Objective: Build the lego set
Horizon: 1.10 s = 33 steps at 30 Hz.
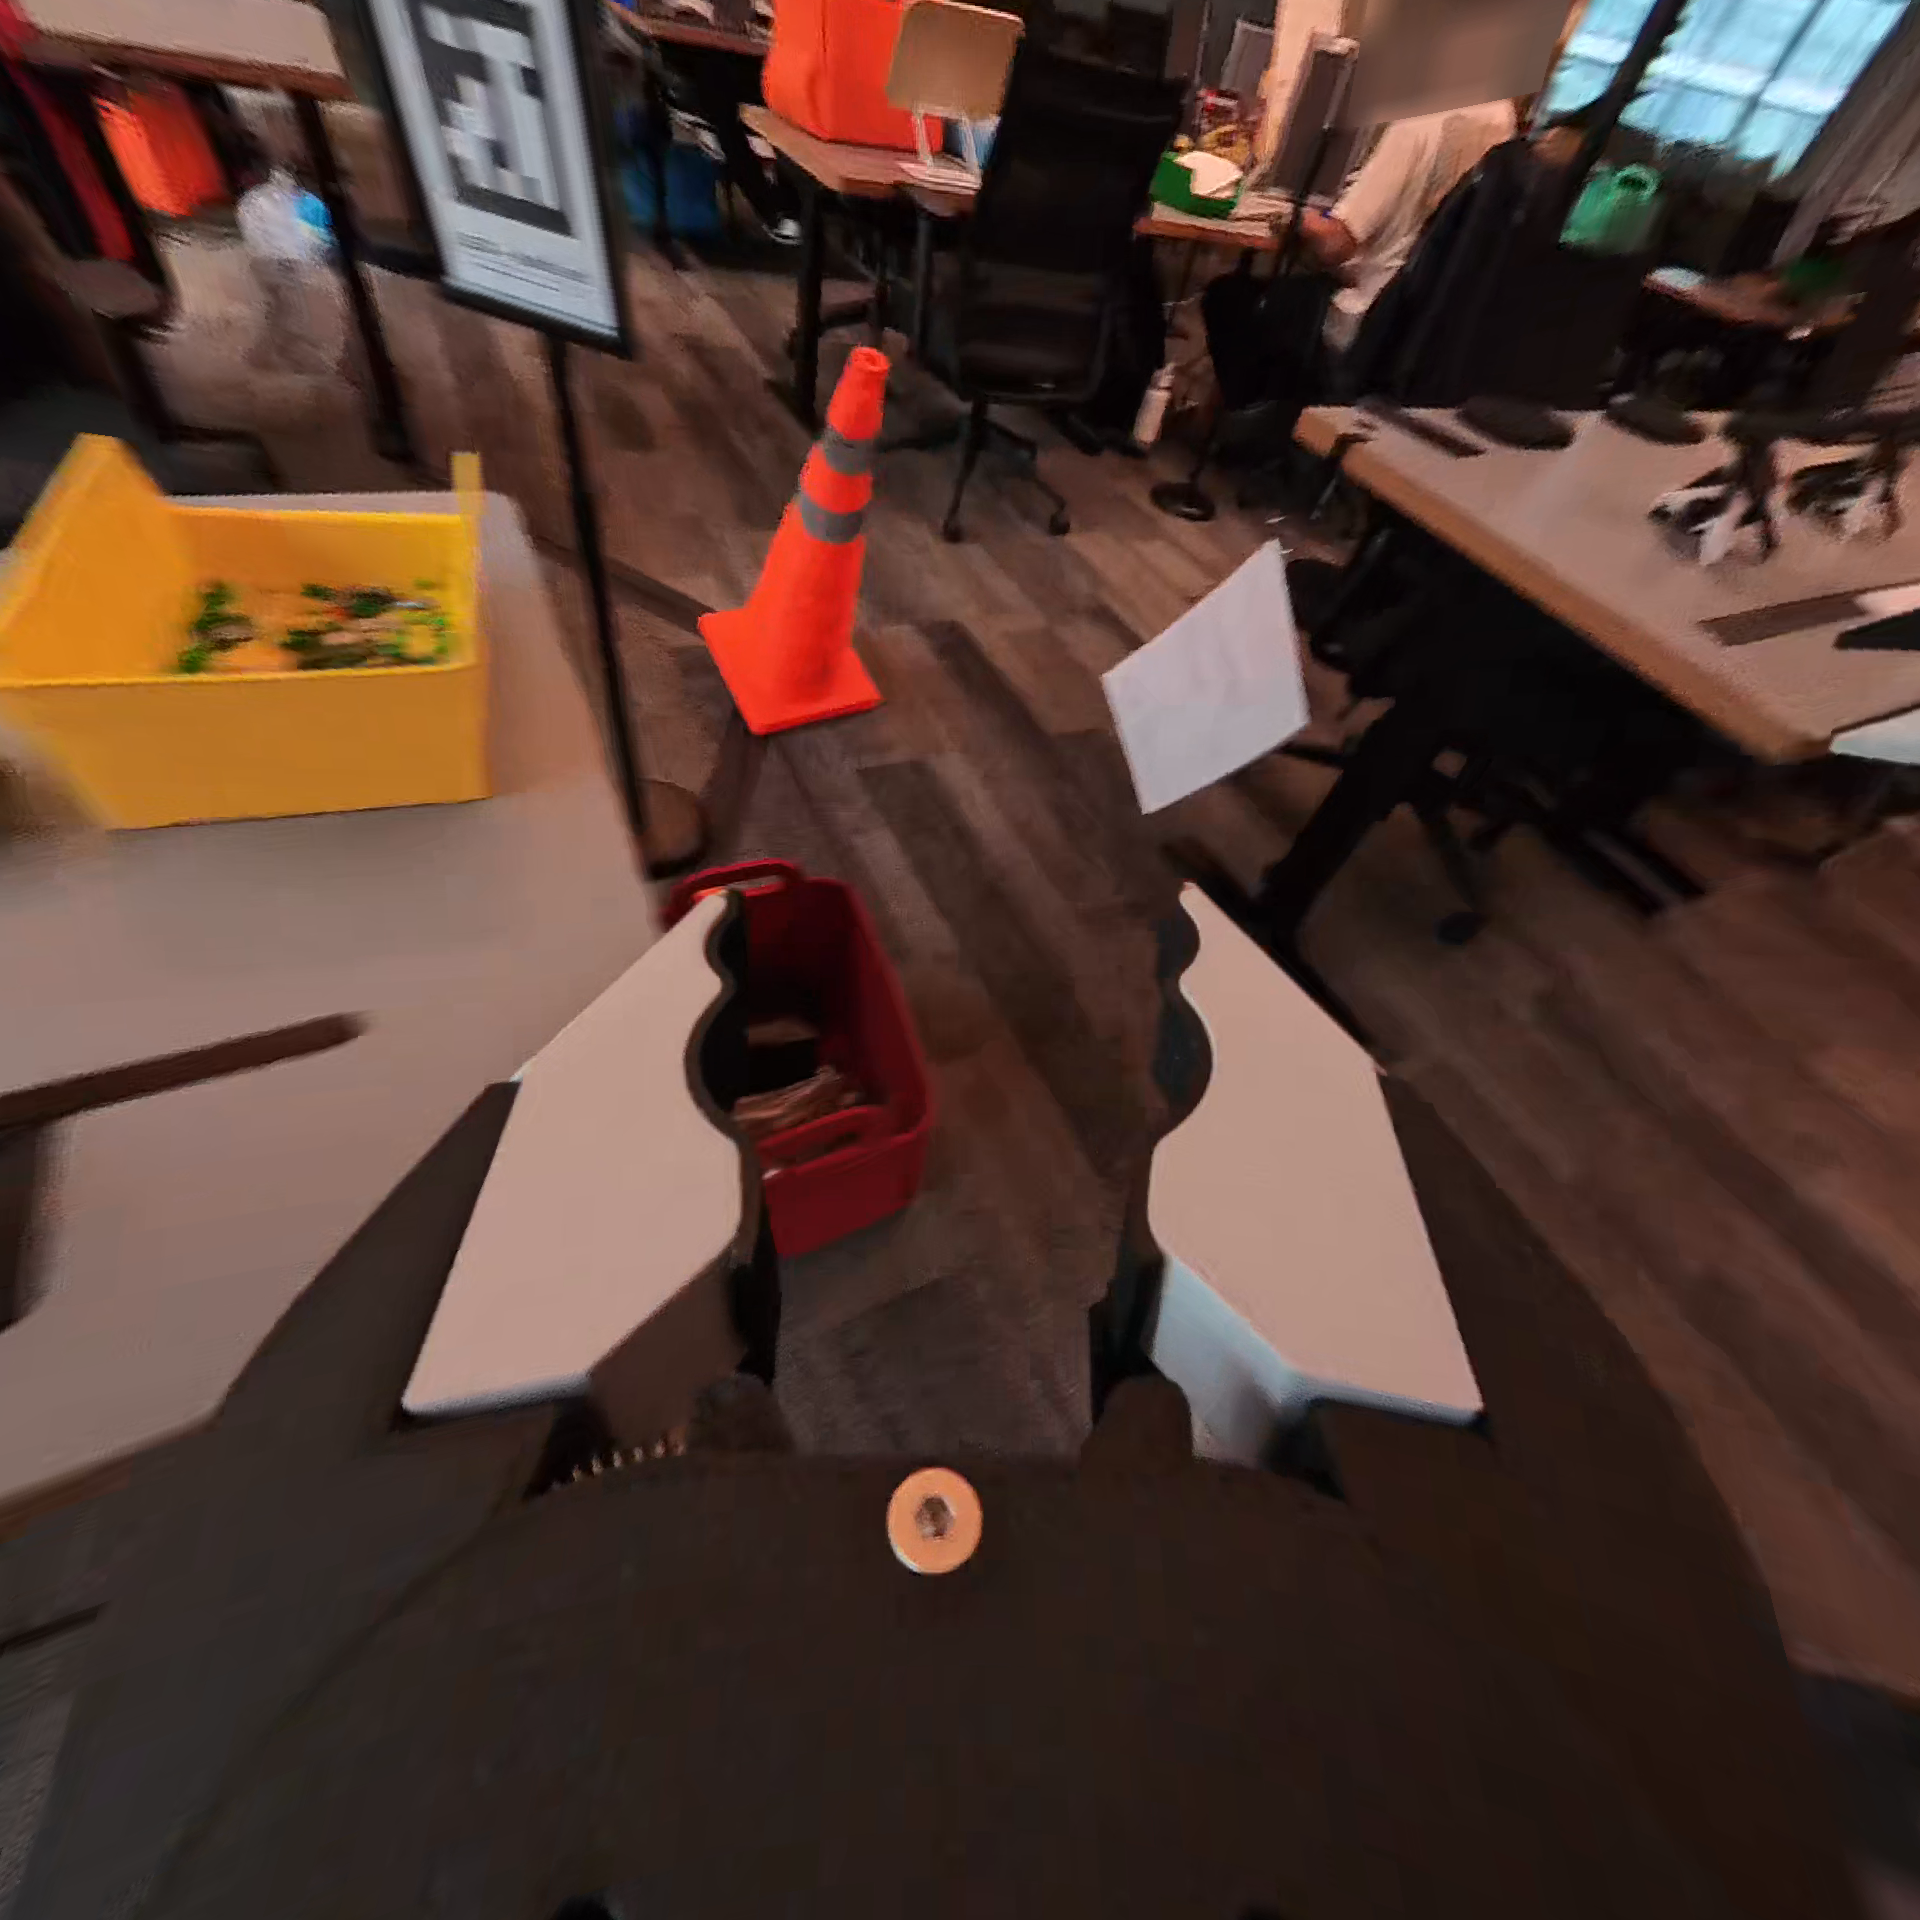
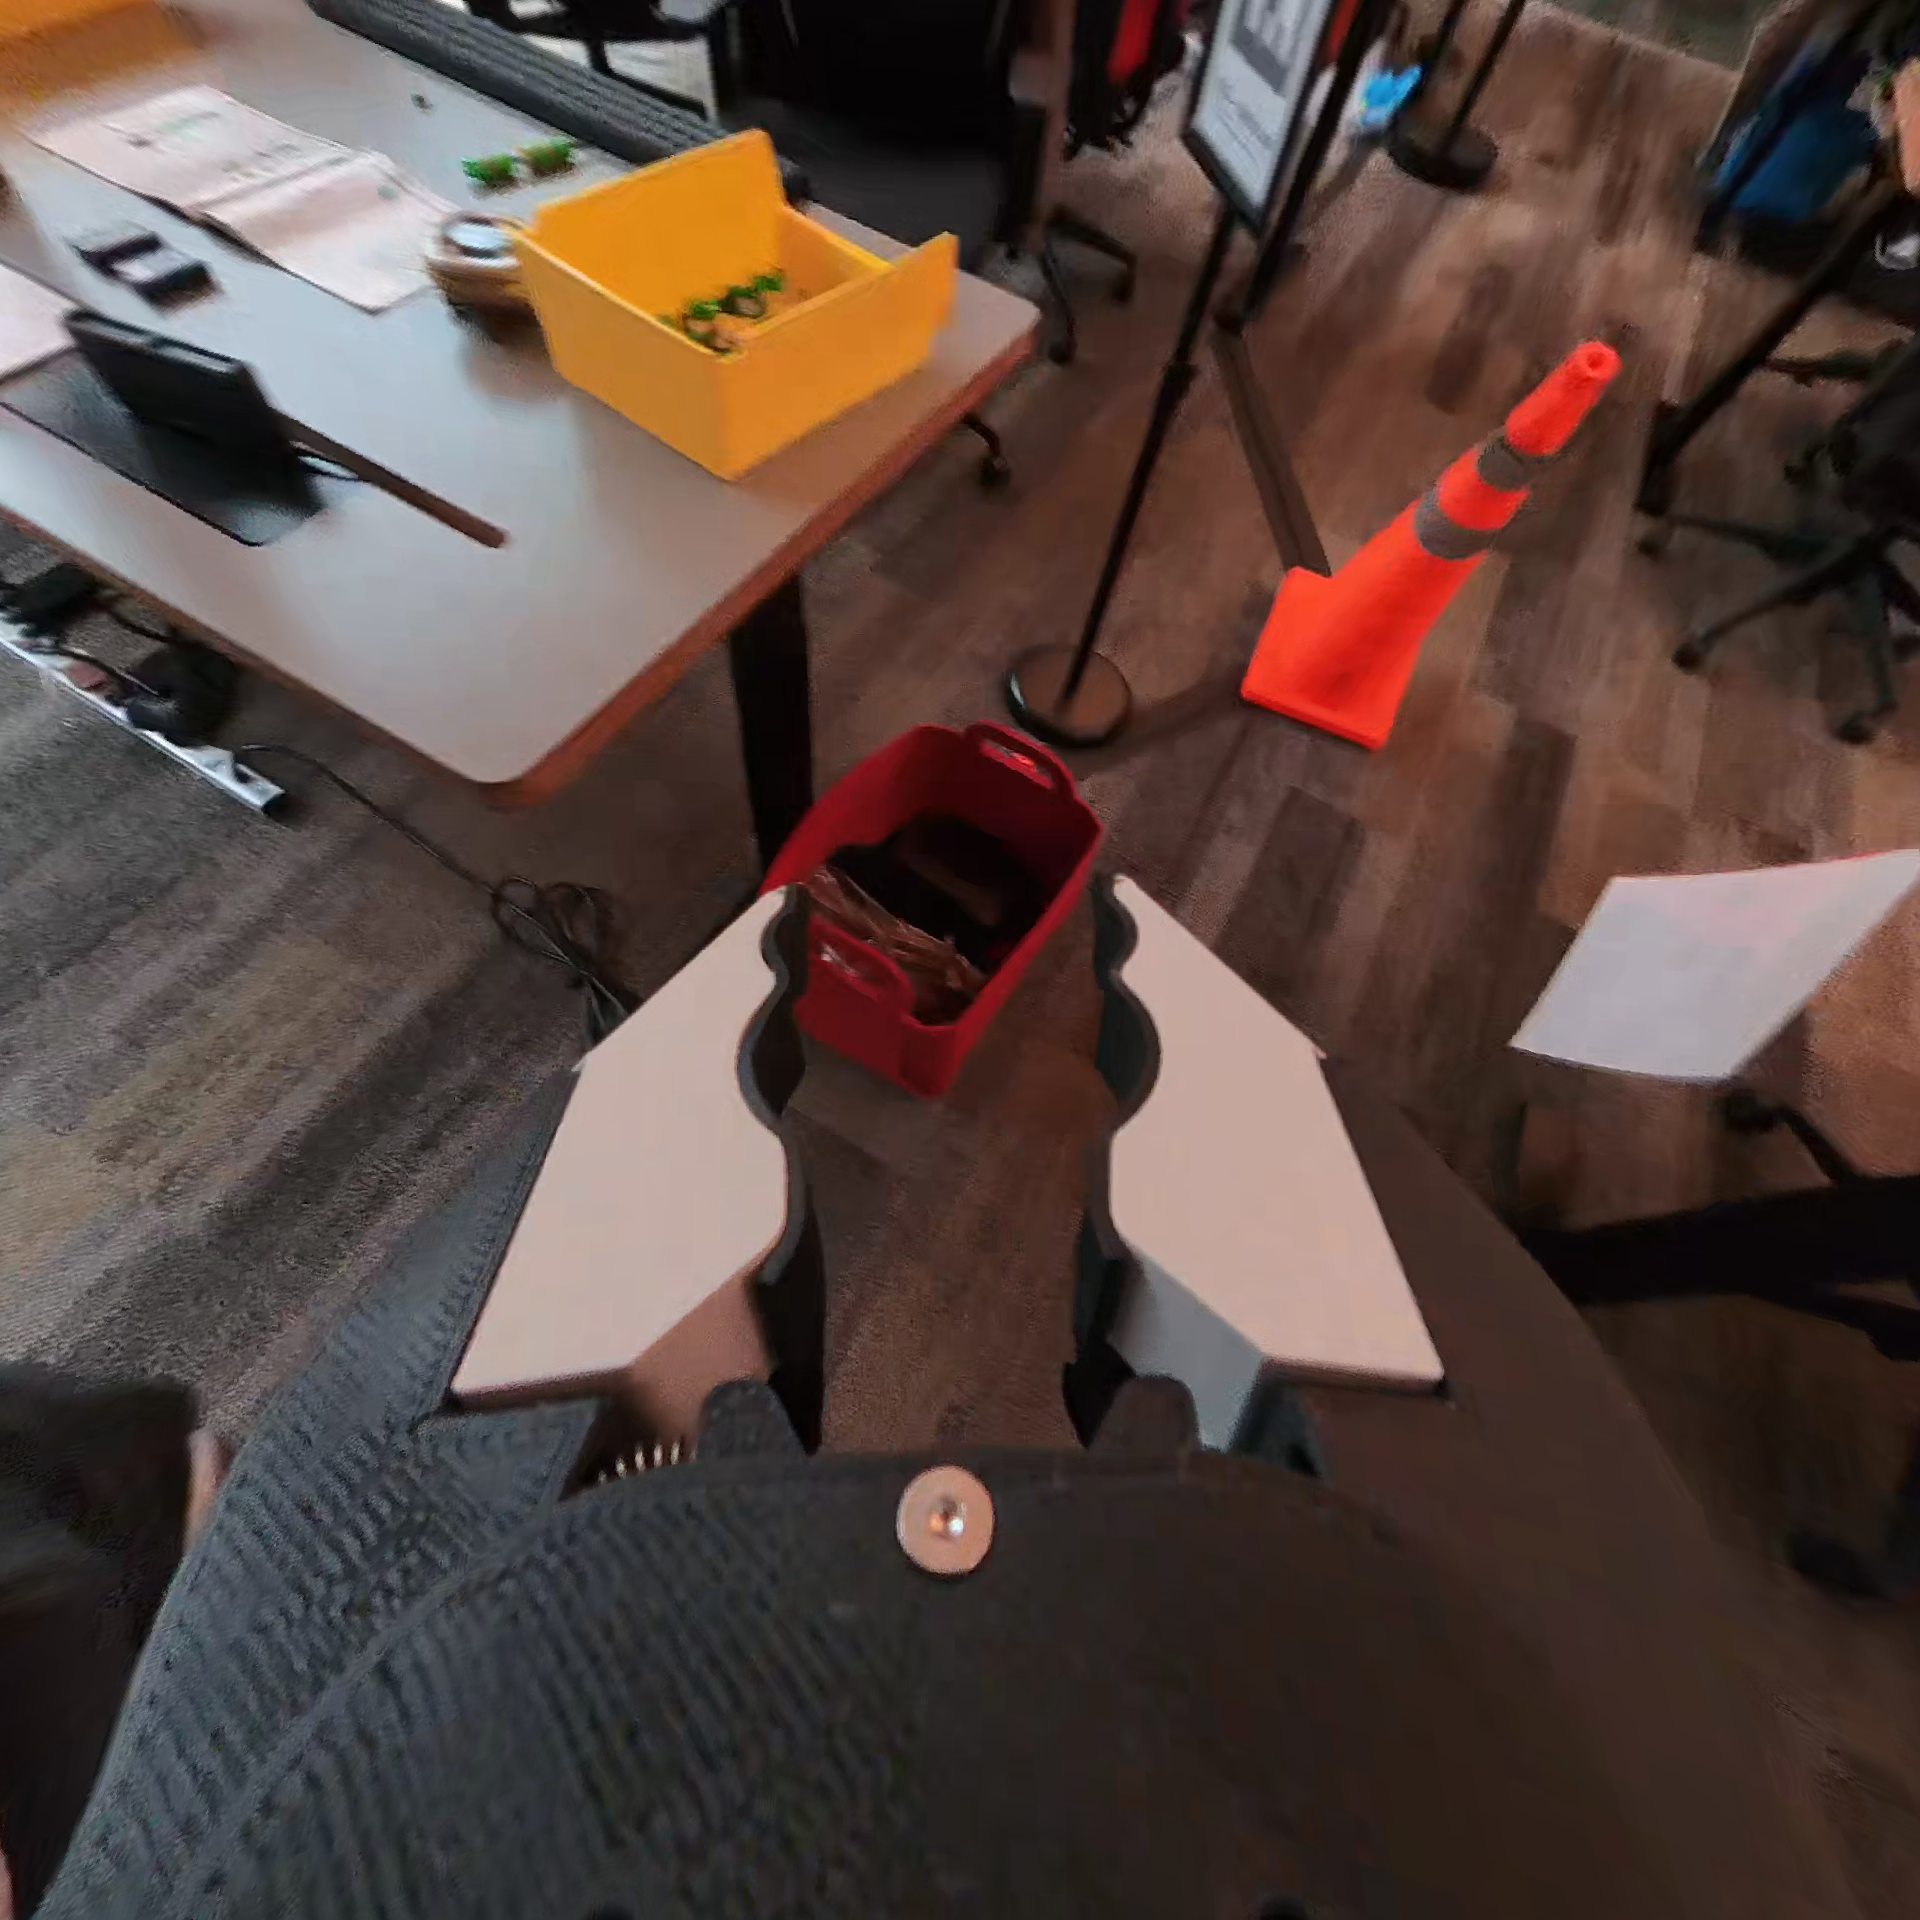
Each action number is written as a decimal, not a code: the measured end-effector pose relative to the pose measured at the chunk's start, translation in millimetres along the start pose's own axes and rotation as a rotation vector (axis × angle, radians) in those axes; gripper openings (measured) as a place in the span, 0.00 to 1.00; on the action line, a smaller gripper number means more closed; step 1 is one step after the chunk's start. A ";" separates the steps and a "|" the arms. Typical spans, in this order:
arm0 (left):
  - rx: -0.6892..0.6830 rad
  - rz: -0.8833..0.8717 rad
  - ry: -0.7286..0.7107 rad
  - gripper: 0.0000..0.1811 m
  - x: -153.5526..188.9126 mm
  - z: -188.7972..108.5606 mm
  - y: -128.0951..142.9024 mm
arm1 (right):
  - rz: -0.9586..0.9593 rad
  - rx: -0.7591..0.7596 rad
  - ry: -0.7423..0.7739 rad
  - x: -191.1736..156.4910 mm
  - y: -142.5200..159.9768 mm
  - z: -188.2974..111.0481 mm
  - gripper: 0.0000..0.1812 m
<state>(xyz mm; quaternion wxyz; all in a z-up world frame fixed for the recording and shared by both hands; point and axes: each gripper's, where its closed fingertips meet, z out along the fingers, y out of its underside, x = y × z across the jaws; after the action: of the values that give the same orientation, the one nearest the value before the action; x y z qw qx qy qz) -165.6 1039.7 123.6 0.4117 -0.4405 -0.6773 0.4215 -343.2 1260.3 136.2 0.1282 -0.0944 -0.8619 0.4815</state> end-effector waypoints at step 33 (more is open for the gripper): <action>0.407 -0.097 -0.278 0.40 -128.1 708.7 -415.9 | -0.375 0.288 -0.401 621.2 -419.8 590.8 0.28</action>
<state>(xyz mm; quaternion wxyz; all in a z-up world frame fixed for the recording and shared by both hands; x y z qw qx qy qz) -892.9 664.5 271.4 0.4145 -0.2534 -0.6489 0.5856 -1133.7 744.3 278.2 0.0543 0.1823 -0.7952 0.5757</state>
